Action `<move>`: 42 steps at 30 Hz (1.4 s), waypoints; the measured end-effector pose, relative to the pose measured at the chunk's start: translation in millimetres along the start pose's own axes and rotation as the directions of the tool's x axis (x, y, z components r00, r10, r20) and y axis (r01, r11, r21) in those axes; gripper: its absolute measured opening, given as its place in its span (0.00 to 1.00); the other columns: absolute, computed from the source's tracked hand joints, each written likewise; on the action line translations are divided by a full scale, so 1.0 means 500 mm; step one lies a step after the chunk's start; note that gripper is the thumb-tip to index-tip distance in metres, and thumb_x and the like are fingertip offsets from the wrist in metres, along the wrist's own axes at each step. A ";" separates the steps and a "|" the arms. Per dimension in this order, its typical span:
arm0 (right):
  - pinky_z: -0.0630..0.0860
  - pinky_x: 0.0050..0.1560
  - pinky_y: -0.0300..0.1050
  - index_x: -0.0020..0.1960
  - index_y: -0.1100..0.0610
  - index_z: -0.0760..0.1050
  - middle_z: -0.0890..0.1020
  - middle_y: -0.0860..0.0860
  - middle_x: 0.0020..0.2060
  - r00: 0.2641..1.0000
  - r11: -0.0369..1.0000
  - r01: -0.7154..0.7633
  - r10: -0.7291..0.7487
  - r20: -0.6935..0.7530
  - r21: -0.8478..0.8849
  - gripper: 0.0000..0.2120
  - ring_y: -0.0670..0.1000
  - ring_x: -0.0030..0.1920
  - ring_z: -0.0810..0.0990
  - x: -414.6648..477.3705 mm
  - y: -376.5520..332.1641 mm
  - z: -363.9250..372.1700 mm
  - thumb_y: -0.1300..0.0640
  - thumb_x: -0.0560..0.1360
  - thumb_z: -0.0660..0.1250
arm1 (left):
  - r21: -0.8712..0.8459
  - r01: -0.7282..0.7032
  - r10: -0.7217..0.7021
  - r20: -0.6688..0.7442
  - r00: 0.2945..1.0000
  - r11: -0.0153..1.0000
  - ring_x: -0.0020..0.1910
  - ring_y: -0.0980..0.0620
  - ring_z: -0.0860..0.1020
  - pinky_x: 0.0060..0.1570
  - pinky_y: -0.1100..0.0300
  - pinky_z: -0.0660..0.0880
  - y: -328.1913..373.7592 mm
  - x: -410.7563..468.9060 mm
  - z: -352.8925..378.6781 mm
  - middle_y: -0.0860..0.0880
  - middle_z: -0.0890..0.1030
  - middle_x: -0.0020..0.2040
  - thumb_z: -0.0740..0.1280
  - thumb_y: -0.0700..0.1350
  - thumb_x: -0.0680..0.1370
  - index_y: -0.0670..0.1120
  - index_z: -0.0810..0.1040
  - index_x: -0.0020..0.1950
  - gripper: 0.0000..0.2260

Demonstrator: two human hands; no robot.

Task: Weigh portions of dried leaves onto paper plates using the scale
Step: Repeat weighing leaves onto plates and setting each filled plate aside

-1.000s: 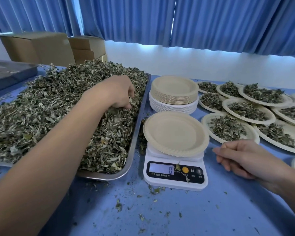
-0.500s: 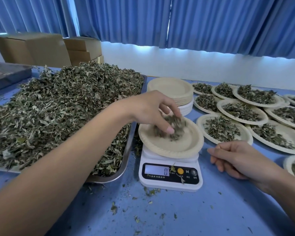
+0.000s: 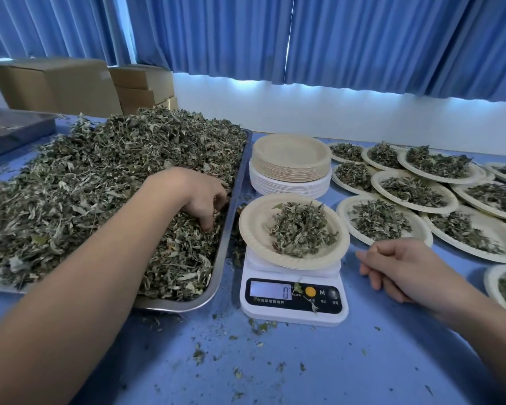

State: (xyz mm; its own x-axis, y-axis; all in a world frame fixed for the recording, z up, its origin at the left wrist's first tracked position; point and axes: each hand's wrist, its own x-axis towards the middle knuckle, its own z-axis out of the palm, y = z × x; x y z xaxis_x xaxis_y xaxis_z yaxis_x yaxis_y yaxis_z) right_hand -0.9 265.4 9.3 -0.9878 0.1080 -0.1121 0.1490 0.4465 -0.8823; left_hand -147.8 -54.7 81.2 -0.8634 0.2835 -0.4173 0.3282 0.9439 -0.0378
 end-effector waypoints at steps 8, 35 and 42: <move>0.65 0.21 0.36 0.37 0.61 0.78 0.80 0.57 0.27 0.990 0.983 0.109 -0.120 -0.067 -0.149 0.16 0.51 0.20 0.67 0.002 0.005 0.018 0.55 0.82 0.67 | 0.001 -0.073 0.073 -0.070 0.995 0.997 0.33 0.49 0.69 0.31 0.58 0.65 0.005 0.023 0.014 0.49 0.73 0.35 0.75 0.37 0.72 0.46 0.72 0.40 0.12; 0.68 0.21 0.39 0.37 0.62 0.79 0.81 0.59 0.28 0.991 0.982 0.117 -0.125 -0.043 -0.149 0.16 0.51 0.21 0.69 -0.008 -0.010 0.013 0.56 0.81 0.68 | -0.273 -0.448 0.212 -0.603 0.769 0.851 0.46 0.48 0.81 0.50 0.48 0.79 0.010 -0.055 -0.054 0.46 0.83 0.47 0.79 0.37 0.69 0.47 0.81 0.46 0.12; 0.68 0.22 0.39 0.38 0.62 0.79 0.81 0.59 0.29 0.992 0.983 0.111 -0.118 -0.038 -0.148 0.16 0.52 0.22 0.70 -0.009 -0.009 0.013 0.56 0.81 0.68 | -0.354 -0.661 0.363 -0.620 0.695 0.661 0.48 0.50 0.82 0.53 0.52 0.79 0.116 -0.051 -0.025 0.47 0.84 0.45 0.78 0.35 0.70 0.44 0.82 0.47 0.10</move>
State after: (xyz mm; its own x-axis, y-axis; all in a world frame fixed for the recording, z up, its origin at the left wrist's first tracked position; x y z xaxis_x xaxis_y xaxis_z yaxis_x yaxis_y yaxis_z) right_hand 2.4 257.1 10.9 -0.9960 0.0885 0.0104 0.0433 0.5825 -0.8117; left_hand -111.5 -4.9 101.2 -0.7190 0.6447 0.2595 0.6521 0.4967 0.5728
